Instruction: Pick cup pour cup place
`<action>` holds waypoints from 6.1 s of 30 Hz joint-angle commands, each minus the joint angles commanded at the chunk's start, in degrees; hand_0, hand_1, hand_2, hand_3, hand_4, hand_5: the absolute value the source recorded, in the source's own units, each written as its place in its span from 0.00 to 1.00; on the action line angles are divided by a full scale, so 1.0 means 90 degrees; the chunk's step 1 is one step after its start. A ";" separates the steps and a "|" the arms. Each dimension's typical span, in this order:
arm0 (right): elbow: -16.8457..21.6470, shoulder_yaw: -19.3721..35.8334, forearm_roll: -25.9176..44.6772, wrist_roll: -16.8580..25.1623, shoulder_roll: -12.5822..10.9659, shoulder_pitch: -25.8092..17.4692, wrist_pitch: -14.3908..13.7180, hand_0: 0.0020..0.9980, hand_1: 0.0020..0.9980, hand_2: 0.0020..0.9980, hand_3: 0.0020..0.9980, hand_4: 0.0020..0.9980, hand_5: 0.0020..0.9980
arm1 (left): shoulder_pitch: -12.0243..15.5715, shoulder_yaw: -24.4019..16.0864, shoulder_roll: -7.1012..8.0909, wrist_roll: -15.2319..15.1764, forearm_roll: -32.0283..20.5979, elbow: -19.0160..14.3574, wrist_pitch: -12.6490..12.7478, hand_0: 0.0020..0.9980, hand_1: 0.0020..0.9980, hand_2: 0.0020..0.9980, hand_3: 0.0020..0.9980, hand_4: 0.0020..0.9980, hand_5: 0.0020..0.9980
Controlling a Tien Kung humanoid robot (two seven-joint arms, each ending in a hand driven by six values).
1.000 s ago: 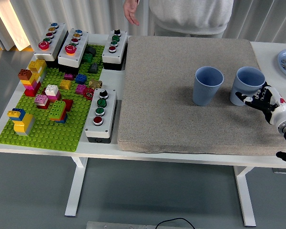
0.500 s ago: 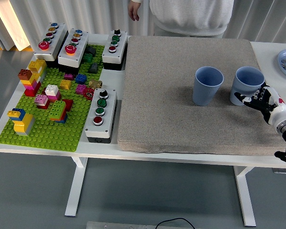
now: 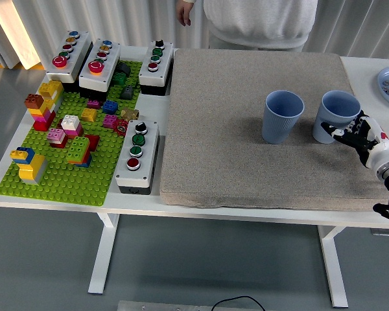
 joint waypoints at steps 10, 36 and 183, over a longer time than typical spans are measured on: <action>-0.0004 -0.0038 0.0067 0.0062 0.0013 0.0013 -0.0047 0.91 0.86 0.84 0.87 0.84 0.39 | -0.0010 -0.0011 -0.0002 -0.0003 0.0008 0.0000 0.0002 0.74 0.79 0.85 0.64 0.55 0.94; 0.0074 -0.0046 0.0135 0.0096 0.0003 0.0020 -0.0057 0.87 0.81 0.74 0.77 0.83 0.37 | -0.0020 -0.0015 -0.0001 0.0001 0.0004 0.0000 0.0001 0.74 0.79 0.85 0.64 0.55 0.94; 0.1185 -0.2390 -0.4903 0.0529 -0.0981 0.1151 -0.2677 0.87 0.77 0.67 0.72 0.78 0.31 | -0.0035 -0.0061 0.0088 0.0011 0.0034 0.0000 0.0013 0.75 0.79 0.85 0.64 0.55 0.93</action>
